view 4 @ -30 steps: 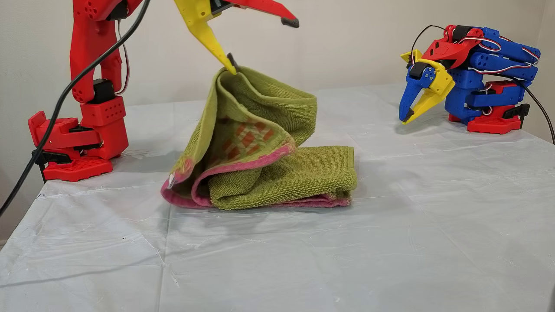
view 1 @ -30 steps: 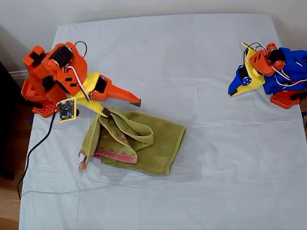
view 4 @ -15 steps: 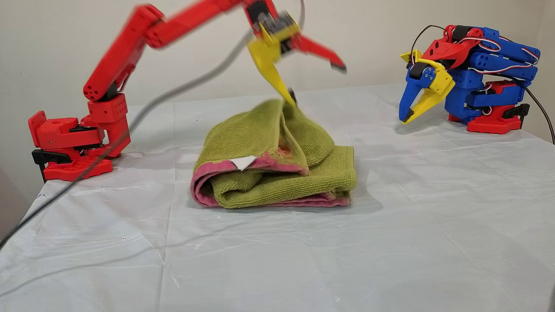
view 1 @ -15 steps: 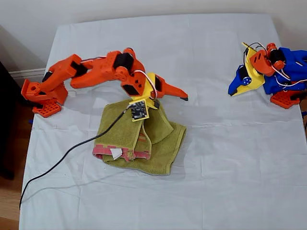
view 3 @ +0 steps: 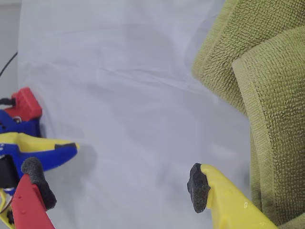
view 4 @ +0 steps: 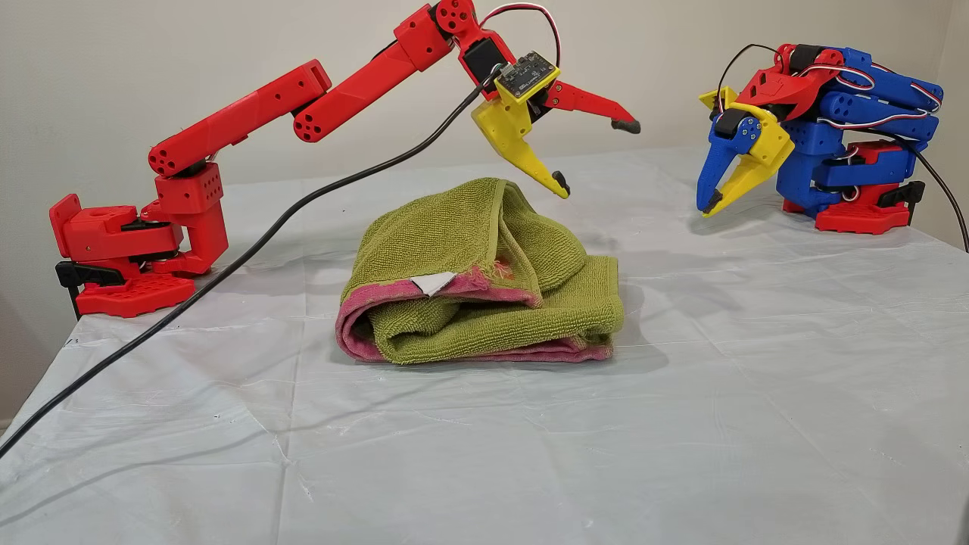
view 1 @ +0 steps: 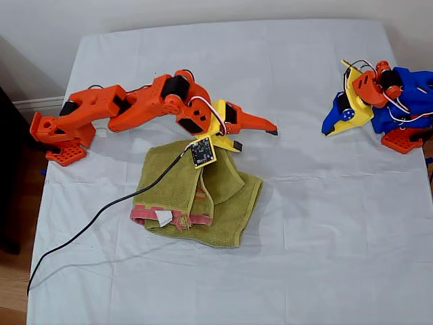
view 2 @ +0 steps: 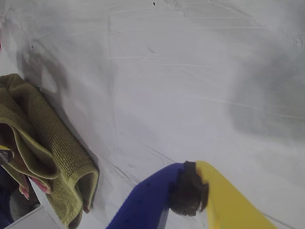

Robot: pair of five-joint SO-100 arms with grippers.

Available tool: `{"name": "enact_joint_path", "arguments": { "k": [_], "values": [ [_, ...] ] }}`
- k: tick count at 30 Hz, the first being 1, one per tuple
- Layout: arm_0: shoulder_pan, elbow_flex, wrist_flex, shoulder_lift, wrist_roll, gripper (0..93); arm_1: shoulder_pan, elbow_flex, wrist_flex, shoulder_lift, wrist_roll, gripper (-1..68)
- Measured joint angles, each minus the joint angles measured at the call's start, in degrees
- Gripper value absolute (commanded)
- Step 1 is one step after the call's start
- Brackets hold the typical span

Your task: Fold the towel.

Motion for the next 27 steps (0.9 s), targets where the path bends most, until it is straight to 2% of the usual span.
{"name": "enact_joint_path", "arguments": {
  "k": [2, 5, 6, 13, 15, 17, 19, 21, 23, 27],
  "values": [
    [0.00, 0.00, 1.14, 0.88, 0.18, 35.7, 0.00, 0.00, 0.00, 0.00, 0.00, 0.1],
    [-0.26, 0.00, 4.31, 4.57, 0.18, 5.8, 0.00, 0.00, 0.00, 0.00, 0.00, 0.1],
    [-0.62, 0.00, 5.62, 6.77, 0.18, 0.1, 0.00, 0.00, 0.00, 0.00, 0.00, 0.1],
    [-4.22, 5.80, 14.24, 23.91, -1.32, 0.0, 0.00, 0.00, 0.00, 0.00, 0.00, 0.1],
    [-6.15, 16.61, 14.85, 33.49, 2.72, 0.1, 0.00, 0.00, 0.00, 0.00, 0.00, 0.1],
    [-8.09, 29.88, 13.01, 42.98, 12.22, 0.1, 0.00, 0.00, 0.00, 0.00, 0.00, 0.1],
    [-10.11, 46.41, 2.81, 53.35, 20.57, 0.1, 0.00, 0.00, 0.00, 0.00, 0.00, 0.1],
    [-11.87, 62.84, -9.76, 63.11, 23.55, 0.1, 0.00, 0.00, 0.00, 0.00, 0.00, 0.1],
    [-13.54, 80.95, -21.01, 73.92, 23.47, 0.1, 0.00, 0.00, 0.00, 0.00, 0.00, 0.1],
    [-16.96, 118.39, -30.67, 97.12, 22.24, 0.1, 0.00, 0.00, 0.00, 0.00, 0.00, 0.1]
  ]
}}
